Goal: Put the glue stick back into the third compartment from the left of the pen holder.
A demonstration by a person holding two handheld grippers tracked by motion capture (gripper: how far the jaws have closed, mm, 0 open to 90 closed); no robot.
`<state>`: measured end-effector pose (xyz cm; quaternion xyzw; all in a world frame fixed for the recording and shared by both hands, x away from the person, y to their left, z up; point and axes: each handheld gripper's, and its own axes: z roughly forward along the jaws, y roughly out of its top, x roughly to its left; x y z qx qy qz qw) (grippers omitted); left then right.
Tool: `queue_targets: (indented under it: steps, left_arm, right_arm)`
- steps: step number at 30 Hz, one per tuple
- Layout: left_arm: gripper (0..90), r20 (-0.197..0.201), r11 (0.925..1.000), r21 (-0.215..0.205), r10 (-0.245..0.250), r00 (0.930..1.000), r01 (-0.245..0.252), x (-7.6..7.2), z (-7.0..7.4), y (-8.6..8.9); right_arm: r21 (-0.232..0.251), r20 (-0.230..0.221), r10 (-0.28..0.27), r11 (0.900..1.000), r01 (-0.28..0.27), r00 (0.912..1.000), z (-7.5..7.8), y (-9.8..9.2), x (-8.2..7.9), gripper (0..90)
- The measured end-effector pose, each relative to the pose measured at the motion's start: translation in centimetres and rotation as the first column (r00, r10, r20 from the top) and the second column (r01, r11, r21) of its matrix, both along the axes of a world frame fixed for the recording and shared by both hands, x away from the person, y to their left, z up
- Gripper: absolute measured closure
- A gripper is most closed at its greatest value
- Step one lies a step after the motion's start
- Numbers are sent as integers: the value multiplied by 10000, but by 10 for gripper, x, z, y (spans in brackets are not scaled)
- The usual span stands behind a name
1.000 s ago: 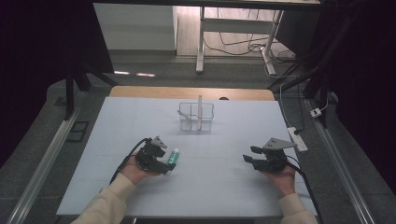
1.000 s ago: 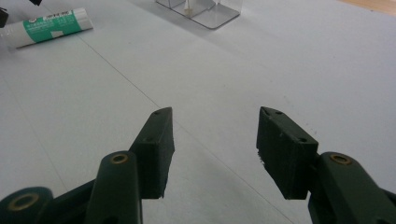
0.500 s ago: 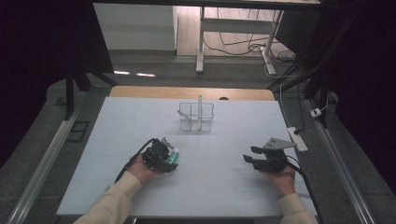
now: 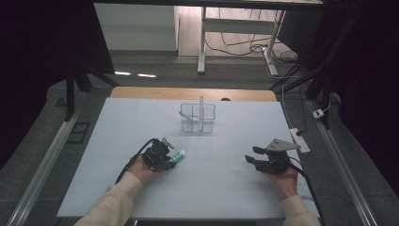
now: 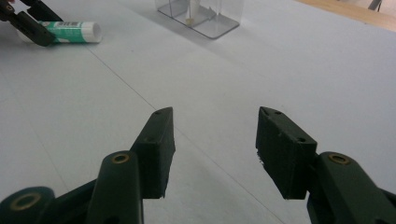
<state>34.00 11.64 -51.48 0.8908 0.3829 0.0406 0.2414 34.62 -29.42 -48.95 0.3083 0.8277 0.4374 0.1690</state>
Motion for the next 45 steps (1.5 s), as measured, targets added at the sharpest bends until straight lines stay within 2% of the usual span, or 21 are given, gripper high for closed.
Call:
queue_targets:
  steps: [2, 5, 9, 15, 17, 19, 25, 32, 36, 45]
  left_arm:
    - [653, 151, 9996, -240, -147, 9998, 151, -1, 4, 2]
    - [653, 236, 9953, -668, -682, 9974, 696, -3, 12, 4]
    - [653, 631, 9900, -840, -1084, 9921, 1136, -7, 23, 0]
    - [654, 900, 9808, -1072, -1538, 9840, 1631, -8, 33, -6]
    - [654, 940, 9739, -1205, -1815, 9789, 1922, -7, 37, -10]
    - [654, 989, 9689, -1237, -2027, 9742, 2142, -8, 40, -15]
    - [654, 1065, 9490, -1196, -2800, 9541, 2919, -5, 44, -36]
    - [654, 987, 9297, -1094, -3420, 9345, 3518, -4, 42, -57]
    - [654, 900, 9236, -1133, -3575, 9296, 3662, -2, 40, -63]
    - [653, 845, 9168, -1105, -3761, 9227, 3838, -3, 37, -72]
  right_arm:
    - [40, 53, 98, 9999, -98, 9999, 2, 2, -1, 463]
    - [92, 183, 365, 9993, -367, 9992, 5, 7, -4, 463]
    - [-5, 351, 858, 9963, -859, 9957, 11, 18, -9, 459]
    - [-102, 459, 1425, 9898, -1422, 9887, 16, 34, -13, 455]
    - [-228, 441, 1566, 9875, -1558, 9867, 18, 39, -14, 453]
    - [-254, 452, 1746, 9845, -1736, 9836, 19, 43, -15, 451]
    - [-411, 276, 2254, 9737, -2242, 9739, 21, 55, -18, 434]
    - [-975, 69, 2709, 9582, -2689, 9626, 21, 73, -18, 406]
    - [-1144, 9, 2940, 9496, -2919, 9558, 21, 82, -18, 401]
    - [-1810, -137, 3400, 9240, -3368, 9403, 20, 102, -15, 408]
